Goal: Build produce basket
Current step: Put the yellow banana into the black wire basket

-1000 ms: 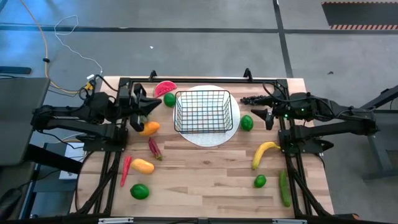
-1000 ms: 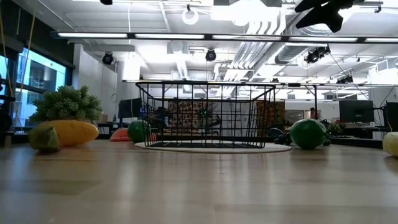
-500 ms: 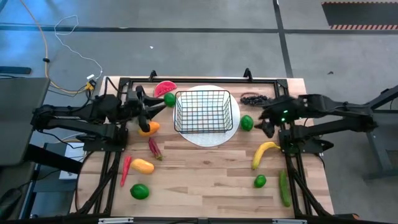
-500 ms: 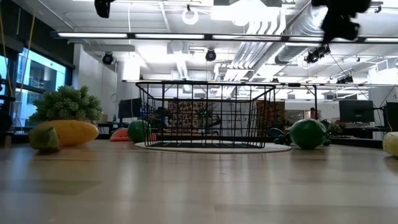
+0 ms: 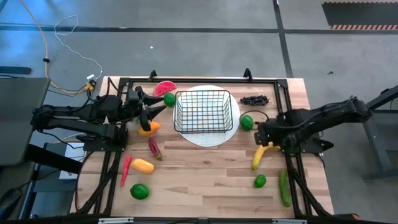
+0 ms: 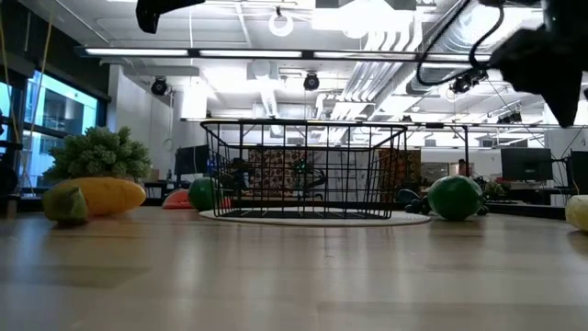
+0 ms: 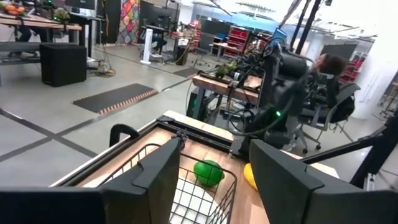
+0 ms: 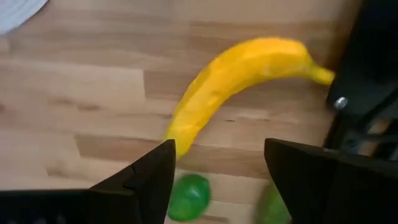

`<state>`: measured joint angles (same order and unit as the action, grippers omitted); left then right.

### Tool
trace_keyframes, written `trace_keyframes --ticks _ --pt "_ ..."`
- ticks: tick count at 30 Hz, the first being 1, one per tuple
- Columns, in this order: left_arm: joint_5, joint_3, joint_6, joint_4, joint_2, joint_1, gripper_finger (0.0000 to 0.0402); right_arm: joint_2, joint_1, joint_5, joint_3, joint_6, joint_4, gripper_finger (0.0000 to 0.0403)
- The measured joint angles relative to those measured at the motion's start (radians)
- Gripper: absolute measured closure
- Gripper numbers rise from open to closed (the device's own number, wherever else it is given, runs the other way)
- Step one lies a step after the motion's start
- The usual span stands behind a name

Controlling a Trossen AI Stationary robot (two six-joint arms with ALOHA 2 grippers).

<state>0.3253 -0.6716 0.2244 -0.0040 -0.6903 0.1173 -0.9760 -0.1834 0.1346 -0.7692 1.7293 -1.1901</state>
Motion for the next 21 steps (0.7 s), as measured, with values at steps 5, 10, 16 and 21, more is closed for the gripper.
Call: trace_keyframes --ticks 5,10,16,21 --pt "0.002 0.0 0.0 0.0 0.0 0.0 0.0217 0.0 -0.09 -0.053 0.106 0.231 0.139 0.0176" --pt "0.004 0.0 -0.041 0.0 0.0 0.0 0.0217 0.0 -0.152 -0.105 0.184 0.386 0.22 0.0176" --pt "0.024 0.0 -0.053 0.0 0.0 0.0 0.0217 -0.015 -0.173 -0.193 0.196 0.47 0.217 0.0176" --pt "0.049 0.0 -0.053 0.001 0.0 0.0 0.0218 -0.084 -0.171 -0.188 0.196 0.473 0.221 0.0176"
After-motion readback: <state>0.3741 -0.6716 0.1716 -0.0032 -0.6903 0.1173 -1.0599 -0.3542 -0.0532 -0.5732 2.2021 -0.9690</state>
